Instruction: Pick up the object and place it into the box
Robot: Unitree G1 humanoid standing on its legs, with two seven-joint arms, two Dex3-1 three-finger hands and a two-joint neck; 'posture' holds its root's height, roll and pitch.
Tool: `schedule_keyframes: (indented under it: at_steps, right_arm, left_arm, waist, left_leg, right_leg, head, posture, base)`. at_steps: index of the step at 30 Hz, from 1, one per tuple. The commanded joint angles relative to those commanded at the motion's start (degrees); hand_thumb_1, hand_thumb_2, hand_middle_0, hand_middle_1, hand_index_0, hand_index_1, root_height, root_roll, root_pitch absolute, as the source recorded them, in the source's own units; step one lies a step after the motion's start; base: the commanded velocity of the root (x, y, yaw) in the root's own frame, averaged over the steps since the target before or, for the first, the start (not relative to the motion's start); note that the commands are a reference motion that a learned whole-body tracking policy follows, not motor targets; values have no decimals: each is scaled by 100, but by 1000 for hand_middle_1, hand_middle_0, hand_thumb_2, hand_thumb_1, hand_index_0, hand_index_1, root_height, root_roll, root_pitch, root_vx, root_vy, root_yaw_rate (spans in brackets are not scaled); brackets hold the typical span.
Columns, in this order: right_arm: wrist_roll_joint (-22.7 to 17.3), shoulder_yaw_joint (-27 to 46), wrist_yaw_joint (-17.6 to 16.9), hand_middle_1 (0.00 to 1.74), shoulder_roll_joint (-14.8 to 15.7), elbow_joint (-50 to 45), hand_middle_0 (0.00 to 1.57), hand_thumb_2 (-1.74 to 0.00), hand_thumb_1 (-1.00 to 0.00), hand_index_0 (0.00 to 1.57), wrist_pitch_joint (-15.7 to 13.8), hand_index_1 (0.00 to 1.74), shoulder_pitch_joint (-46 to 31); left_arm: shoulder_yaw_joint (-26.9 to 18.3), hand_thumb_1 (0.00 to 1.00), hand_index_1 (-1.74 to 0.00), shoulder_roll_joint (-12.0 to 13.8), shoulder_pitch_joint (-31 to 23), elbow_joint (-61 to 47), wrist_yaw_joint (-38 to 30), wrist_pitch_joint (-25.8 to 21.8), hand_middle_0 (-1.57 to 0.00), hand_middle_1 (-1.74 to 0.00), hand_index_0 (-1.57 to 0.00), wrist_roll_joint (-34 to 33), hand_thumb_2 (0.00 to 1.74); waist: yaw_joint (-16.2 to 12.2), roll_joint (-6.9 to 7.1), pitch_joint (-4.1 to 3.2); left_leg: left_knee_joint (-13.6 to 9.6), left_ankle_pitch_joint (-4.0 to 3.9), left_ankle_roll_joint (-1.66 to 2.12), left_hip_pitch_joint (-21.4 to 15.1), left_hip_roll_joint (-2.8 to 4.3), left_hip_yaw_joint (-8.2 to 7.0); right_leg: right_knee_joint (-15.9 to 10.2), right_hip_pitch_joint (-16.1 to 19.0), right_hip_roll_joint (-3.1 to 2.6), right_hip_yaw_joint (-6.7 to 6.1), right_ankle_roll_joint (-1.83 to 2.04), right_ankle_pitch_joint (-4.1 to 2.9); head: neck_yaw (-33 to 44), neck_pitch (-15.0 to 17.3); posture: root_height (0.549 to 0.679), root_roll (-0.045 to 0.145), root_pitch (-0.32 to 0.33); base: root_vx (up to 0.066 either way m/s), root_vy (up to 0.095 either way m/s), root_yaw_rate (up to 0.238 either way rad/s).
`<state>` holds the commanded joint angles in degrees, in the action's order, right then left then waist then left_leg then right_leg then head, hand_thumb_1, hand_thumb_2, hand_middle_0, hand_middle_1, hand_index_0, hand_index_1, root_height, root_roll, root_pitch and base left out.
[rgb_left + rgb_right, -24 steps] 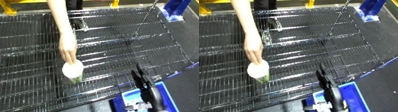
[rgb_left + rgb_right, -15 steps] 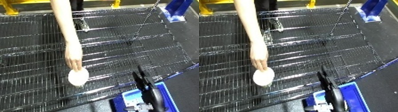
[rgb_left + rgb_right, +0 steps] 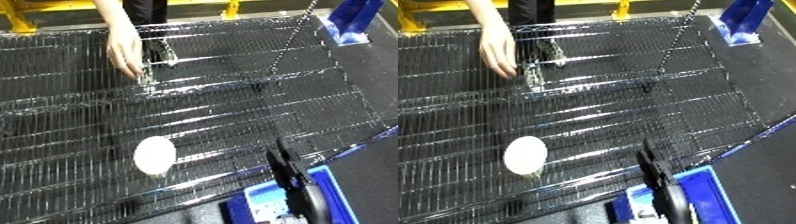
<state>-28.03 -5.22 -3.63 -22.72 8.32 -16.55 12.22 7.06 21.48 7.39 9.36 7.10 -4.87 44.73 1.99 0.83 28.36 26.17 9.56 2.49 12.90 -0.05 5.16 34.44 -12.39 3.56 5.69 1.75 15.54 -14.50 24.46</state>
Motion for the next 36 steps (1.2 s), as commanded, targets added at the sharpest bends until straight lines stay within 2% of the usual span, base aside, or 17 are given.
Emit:
schedule_keyframes:
  at_steps: [6,13,20,23,28,32,36]
  right_arm:
    - [239,-103,6,0,-87,-22,0,0,0,0,137,0,169]
    - [246,-138,-159,0,-63,-29,0,0,0,0,128,0,436]
    - [292,-141,-86,0,-71,-64,0,0,0,0,208,0,463]
    - [363,-170,-32,0,-77,-37,0,0,0,0,261,0,508]
    - [516,-281,-91,0,-136,58,0,0,0,0,398,0,811]
    - [620,-425,-181,0,-179,204,0,0,0,0,472,0,1197]
    - [645,-574,-278,0,-227,318,0,0,0,0,556,0,1583]
  left_arm:
    - [14,1000,-1740,13,10,-51,-60,18,-1570,-1740,-1570,-10,1740]
    - [52,1000,-1740,33,75,-2,-105,-16,-1570,-1740,-1570,7,1740]
    - [46,1000,-1740,4,86,-15,-88,-30,-1570,-1740,-1570,27,1740]
    - [70,1000,-1740,-10,82,-34,-107,-22,-1570,-1740,-1570,13,1740]
    - [144,1000,-1740,9,129,-78,-216,-38,-1570,-1740,-1570,36,1740]
    - [230,1000,-1740,56,205,-103,-348,-75,-1570,-1740,-1570,83,1740]
    - [299,1000,-1740,89,284,-126,-433,-103,-1570,-1740,-1570,108,1740]
  waist:
    - [39,-19,49]
    - [70,-57,140]
    - [88,-67,143]
    - [114,-79,143]
    - [186,-137,143]
    - [253,-201,143]
    - [310,-255,143]
  left_leg:
    - [92,2,4,106,-34,10]
    - [113,-16,-8,208,-90,28]
    - [172,0,-2,290,-120,17]
    - [242,15,2,360,-138,25]
    - [376,28,-16,597,-213,33]
    - [449,36,-39,837,-294,38]
    - [506,50,-60,1060,-362,30]
  right_leg:
    - [93,-88,19,9,-3,15]
    - [195,-236,40,15,21,12]
    - [223,-296,87,21,23,8]
    - [271,-346,125,40,26,2]
    - [454,-603,182,54,36,6]
    - [599,-887,206,60,48,11]
    - [673,-1141,218,59,43,-5]
  head:
    - [40,-22]
    - [37,-54]
    - [80,58]
    - [97,48]
    - [72,86]
    - [-11,-98]
    - [-141,-221]
  posture:
    - [659,46,-45]
    - [657,46,-36]
    - [657,51,-31]
    - [657,53,-30]
    - [654,54,-14]
    - [651,54,10]
    - [649,54,37]
  base:
    - [11,4,24]
    - [-7,2,43]
    - [11,20,31]
    - [38,17,50]
    - [19,32,84]
    - [0,38,111]
    - [-19,44,95]
